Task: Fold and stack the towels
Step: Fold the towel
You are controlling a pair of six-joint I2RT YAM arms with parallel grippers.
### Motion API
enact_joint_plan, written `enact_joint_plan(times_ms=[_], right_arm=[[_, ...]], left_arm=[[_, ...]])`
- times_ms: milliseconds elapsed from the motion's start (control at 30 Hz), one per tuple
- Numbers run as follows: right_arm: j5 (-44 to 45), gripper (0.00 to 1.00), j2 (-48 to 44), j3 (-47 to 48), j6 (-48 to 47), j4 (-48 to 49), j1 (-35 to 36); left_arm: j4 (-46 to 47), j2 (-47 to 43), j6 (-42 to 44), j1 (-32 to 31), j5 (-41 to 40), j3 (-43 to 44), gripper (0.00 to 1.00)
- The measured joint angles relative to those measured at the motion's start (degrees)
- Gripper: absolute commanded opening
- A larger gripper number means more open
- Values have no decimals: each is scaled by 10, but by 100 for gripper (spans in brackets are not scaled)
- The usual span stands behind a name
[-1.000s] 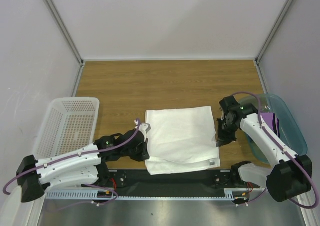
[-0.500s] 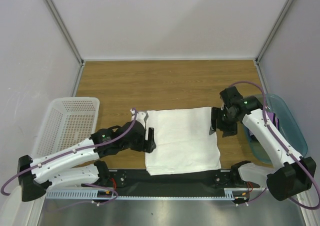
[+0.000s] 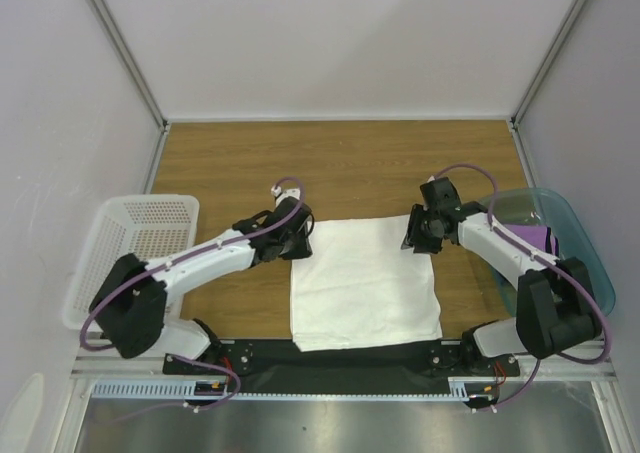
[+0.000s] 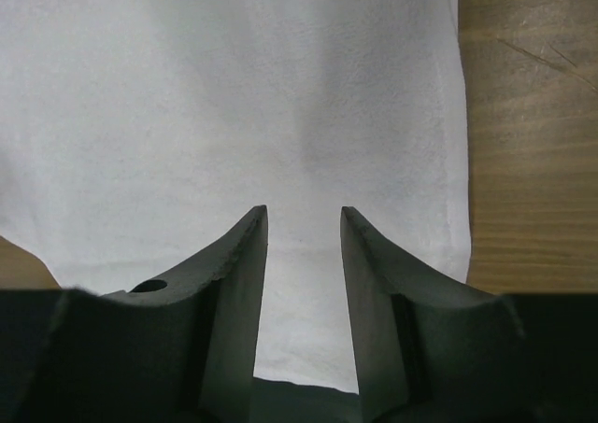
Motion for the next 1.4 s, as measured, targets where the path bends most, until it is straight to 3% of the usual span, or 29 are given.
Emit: enact_joint_plan(times_ms=[167,600,1000,1167,1300,1400], right_arm=[[9,37,42,-15,8,66,-5],[17,36,138,0,14,143,-21],[31,36,309,189,-7,207,-38],[23,46,337,238,-35,203,-44],[15,74,299,228,-60,191,-47],[-2,80,222,191,-76,188,-54]], left_arm=[[34,85,-5,18,10,5,20],[90,210,-1,107,49,58,18],[100,332,56,196,64,212,18],[91,347,105,212,74,264,21],[88,314,137,210,94,270,27],[83,251,146,204,99,246,37]])
